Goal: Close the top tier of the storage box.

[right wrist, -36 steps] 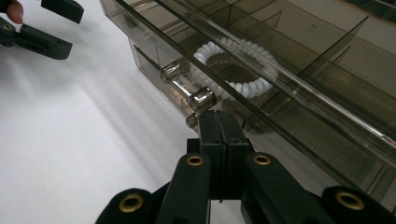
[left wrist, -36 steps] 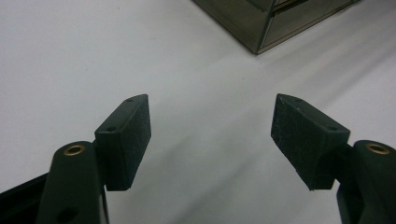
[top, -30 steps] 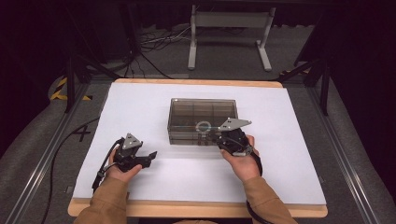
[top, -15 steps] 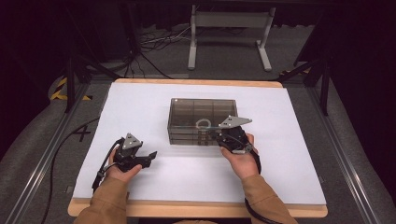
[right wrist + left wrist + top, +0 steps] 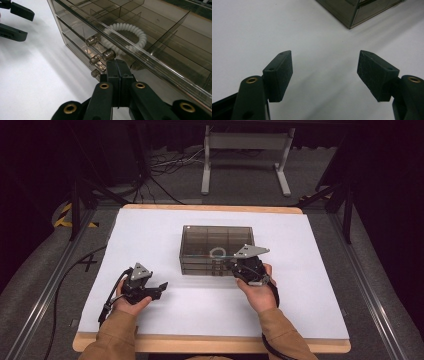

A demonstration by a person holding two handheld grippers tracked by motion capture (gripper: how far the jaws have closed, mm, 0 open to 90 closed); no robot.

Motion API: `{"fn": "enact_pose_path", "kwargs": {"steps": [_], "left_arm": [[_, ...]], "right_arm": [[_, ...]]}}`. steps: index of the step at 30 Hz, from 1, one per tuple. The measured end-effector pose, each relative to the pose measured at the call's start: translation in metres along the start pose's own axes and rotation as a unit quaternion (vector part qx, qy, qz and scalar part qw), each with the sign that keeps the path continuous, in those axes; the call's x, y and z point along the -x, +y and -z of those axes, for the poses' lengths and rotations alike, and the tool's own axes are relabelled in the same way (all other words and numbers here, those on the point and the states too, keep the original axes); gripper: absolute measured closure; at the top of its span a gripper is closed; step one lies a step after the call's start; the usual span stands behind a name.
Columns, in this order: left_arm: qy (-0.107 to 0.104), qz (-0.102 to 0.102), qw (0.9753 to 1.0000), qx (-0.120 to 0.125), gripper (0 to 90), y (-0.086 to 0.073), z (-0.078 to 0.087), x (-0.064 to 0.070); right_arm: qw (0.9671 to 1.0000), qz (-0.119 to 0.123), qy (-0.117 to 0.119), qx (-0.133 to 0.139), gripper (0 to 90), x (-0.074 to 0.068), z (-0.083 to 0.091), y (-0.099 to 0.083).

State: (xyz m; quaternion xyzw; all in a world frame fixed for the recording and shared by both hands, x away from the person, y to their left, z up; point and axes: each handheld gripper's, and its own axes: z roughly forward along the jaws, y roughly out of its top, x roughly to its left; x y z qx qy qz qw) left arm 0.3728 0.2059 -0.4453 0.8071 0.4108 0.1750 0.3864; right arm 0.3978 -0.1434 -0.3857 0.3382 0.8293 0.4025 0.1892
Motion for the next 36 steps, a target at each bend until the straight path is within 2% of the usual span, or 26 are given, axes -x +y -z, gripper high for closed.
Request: {"fn": "enact_pose_path", "kwargs": {"steps": [9,19,24,31,36], "left_arm": [[0.003,0.001,1.0000,-0.002,29.4,-0.002,0.003,0.000],[0.002,0.006,1.0000,-0.002,29.4,-0.006,0.005,-0.002],[0.002,0.005,1.0000,0.000,29.4,-0.006,0.006,-0.002],[0.002,0.007,1.0000,-0.001,29.3,-0.006,0.006,-0.003],[0.002,0.009,1.0000,-0.002,29.4,-0.006,0.006,-0.003]], "right_arm": [[0.9998,0.019,0.008,0.003,90.0,-0.003,0.012,0.005],[0.9973,0.056,0.046,0.003,75.9,0.004,0.038,0.008],[0.9960,0.070,0.056,-0.002,69.0,0.007,0.048,0.007],[0.9954,0.082,0.049,-0.007,56.8,0.018,0.060,-0.003],[0.9962,0.077,0.041,-0.003,49.2,0.029,0.068,-0.011]]}}
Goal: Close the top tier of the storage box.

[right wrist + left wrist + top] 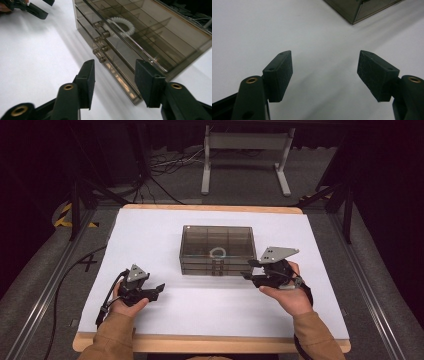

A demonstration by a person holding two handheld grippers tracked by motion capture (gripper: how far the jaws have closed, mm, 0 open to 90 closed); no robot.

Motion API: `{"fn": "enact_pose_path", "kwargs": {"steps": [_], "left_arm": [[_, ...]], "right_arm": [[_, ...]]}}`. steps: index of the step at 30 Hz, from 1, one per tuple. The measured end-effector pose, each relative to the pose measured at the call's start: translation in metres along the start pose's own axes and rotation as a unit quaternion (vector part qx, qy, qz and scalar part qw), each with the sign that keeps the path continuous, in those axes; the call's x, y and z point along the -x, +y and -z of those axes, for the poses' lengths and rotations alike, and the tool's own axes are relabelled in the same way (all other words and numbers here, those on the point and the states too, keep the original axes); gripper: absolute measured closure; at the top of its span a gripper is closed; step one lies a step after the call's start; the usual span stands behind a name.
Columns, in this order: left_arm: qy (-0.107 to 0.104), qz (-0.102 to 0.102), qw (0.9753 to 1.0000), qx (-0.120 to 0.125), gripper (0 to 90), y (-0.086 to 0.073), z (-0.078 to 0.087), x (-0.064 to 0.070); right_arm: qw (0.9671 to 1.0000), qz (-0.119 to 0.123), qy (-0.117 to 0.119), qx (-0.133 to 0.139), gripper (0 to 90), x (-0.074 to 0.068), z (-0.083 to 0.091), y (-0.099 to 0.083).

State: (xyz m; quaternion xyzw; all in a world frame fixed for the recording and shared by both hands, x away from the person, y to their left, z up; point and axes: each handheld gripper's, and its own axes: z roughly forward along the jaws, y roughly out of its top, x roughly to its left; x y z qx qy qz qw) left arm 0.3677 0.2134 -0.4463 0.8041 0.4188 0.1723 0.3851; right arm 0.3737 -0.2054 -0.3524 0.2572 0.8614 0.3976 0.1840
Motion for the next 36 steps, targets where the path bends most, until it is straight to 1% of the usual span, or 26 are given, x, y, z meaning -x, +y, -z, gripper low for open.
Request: {"fn": "enact_pose_path", "kwargs": {"steps": [4,8,11,12,14,18,19,22,24,25,28,30,34,36], "left_arm": [[0.001,0.000,1.0000,0.001,29.4,0.000,0.000,0.000],[0.002,0.001,1.0000,0.000,29.4,0.000,0.000,-0.001],[0.002,0.002,1.0000,0.000,29.2,0.000,0.000,-0.001],[0.003,0.002,1.0000,0.000,29.2,0.000,0.000,-0.001],[0.004,0.001,1.0000,0.001,29.2,0.000,0.000,-0.002],[0.005,0.004,1.0000,0.001,29.0,0.000,0.001,-0.004],[0.004,0.004,1.0000,-0.001,29.0,0.000,0.001,-0.004],[0.006,0.004,1.0000,-0.001,28.9,0.000,0.001,-0.005],[0.007,0.004,1.0000,-0.001,28.9,0.000,0.001,-0.005],[0.008,0.003,1.0000,0.000,28.9,0.000,0.001,-0.005],[0.007,0.003,1.0000,-0.002,28.9,0.000,0.001,-0.005],[0.008,0.001,1.0000,-0.002,28.8,0.000,0.000,-0.005],[0.011,0.000,0.9999,-0.004,28.8,0.000,0.000,-0.005],[0.008,0.001,1.0000,-0.004,28.8,0.000,0.000,-0.005]], "right_arm": [[0.9999,-0.013,-0.001,0.004,45.2,0.009,0.007,-0.010],[0.9997,-0.021,-0.008,-0.002,42.5,0.015,0.012,-0.021],[0.9994,-0.031,-0.012,0.004,40.9,0.020,0.014,-0.029],[0.9993,-0.033,-0.014,0.003,40.0,0.021,0.013,-0.031],[0.9993,-0.029,-0.022,-0.003,39.3,0.023,0.013,-0.035],[0.9992,-0.031,-0.024,-0.004,39.0,0.028,0.012,-0.043],[0.9992,-0.031,-0.024,-0.004,39.0,0.029,0.012,-0.045],[0.9990,-0.038,-0.019,-0.017,36.9,0.033,0.010,-0.051],[0.9990,-0.038,-0.018,-0.017,36.9,0.034,0.009,-0.053],[0.9990,-0.039,-0.015,-0.018,36.3,0.036,0.008,-0.058],[0.9988,-0.043,-0.016,-0.018,35.6,0.038,0.006,-0.062],[0.9982,-0.052,-0.017,-0.024,34.4,0.040,0.001,-0.069],[0.9978,-0.059,-0.016,-0.028,32.9,0.043,-0.002,-0.075],[0.9975,-0.062,-0.013,-0.032,31.4,0.044,-0.005,-0.078]]}}
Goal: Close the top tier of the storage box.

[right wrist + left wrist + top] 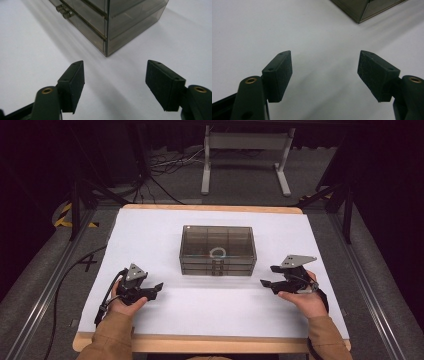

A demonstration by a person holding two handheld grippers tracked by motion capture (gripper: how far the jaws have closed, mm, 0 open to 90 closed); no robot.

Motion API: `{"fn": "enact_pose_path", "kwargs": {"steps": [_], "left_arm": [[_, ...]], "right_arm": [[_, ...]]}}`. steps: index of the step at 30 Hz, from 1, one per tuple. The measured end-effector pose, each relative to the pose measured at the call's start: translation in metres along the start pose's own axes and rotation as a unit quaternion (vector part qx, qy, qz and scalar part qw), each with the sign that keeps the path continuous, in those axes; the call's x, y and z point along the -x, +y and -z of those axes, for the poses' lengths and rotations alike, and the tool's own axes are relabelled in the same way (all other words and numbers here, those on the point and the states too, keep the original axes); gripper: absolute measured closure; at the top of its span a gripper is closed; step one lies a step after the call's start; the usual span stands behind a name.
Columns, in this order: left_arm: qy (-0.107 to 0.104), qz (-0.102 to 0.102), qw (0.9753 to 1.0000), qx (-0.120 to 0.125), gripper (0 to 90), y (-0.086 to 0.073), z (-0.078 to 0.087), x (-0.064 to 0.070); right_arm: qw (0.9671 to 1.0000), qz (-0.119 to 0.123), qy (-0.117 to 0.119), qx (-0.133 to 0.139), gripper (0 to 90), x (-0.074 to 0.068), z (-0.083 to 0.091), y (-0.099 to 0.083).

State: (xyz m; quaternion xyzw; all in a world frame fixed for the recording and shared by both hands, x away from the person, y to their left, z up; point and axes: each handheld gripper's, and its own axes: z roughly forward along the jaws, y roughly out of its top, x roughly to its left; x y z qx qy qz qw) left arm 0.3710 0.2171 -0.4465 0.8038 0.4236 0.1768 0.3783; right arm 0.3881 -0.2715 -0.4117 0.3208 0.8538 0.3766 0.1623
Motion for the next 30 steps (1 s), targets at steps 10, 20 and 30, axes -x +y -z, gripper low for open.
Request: {"fn": "enact_pose_path", "kwargs": {"steps": [10,20,30], "left_arm": [[-0.003,-0.006,1.0000,-0.005,28.7,0.001,-0.002,0.001],[-0.007,-0.007,0.9999,-0.007,28.7,0.001,-0.004,0.002],[-0.008,-0.008,0.9999,-0.010,28.5,0.001,-0.005,0.002]], "right_arm": [[0.9999,-0.001,-0.001,-0.013,25.0,0.002,-0.014,-0.013],[0.9998,0.002,-0.005,-0.019,22.3,-0.002,-0.023,-0.020],[0.9998,0.000,-0.001,-0.019,21.5,-0.005,-0.026,-0.023]]}}
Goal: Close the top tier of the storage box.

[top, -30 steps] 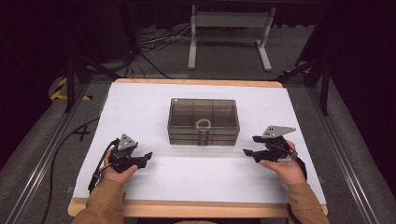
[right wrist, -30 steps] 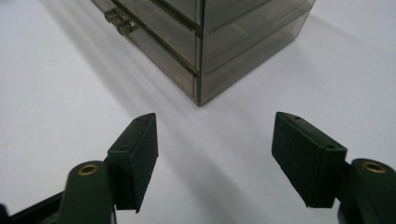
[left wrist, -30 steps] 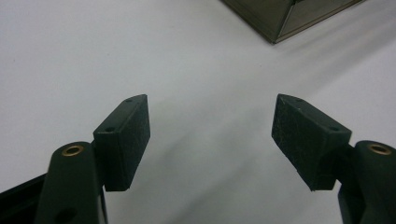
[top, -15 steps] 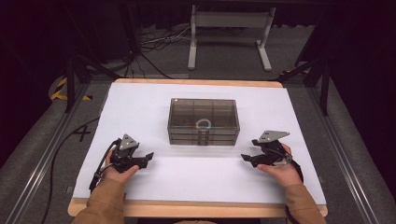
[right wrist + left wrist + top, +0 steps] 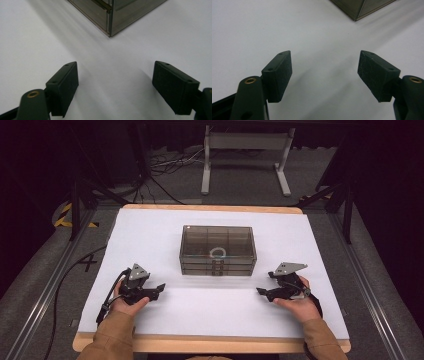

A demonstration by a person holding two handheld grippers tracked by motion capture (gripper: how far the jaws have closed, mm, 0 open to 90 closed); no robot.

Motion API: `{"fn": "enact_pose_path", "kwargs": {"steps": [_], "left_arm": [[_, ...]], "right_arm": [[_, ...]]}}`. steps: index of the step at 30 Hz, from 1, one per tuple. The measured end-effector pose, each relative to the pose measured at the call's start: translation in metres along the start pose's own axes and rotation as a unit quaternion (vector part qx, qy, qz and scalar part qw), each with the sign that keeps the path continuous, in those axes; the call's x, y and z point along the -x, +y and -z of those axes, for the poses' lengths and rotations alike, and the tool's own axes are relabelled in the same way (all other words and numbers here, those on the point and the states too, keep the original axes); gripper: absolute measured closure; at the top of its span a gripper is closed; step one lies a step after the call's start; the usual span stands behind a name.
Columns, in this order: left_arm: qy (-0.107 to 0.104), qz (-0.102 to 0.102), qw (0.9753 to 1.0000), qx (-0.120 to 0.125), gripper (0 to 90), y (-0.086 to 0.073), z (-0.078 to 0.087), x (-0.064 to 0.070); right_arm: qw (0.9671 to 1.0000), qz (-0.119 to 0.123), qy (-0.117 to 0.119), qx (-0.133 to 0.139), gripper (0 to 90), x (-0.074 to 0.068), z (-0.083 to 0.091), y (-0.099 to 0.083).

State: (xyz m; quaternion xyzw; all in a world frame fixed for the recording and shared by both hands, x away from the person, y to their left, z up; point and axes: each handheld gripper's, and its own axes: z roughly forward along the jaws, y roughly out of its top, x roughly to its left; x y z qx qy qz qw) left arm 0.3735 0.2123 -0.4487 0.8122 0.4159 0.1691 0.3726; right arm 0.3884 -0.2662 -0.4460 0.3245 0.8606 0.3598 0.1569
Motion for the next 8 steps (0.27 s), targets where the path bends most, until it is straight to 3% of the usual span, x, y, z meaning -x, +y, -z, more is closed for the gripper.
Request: {"fn": "enact_pose_path", "kwargs": {"steps": [8], "left_arm": [[-0.001,0.000,1.0000,-0.001,28.5,-0.0002,-0.0010,0.0002]], "right_arm": [[1.0000,-0.005,-0.001,0.003,21.4,-0.0008,-0.0007,-0.0005]]}}
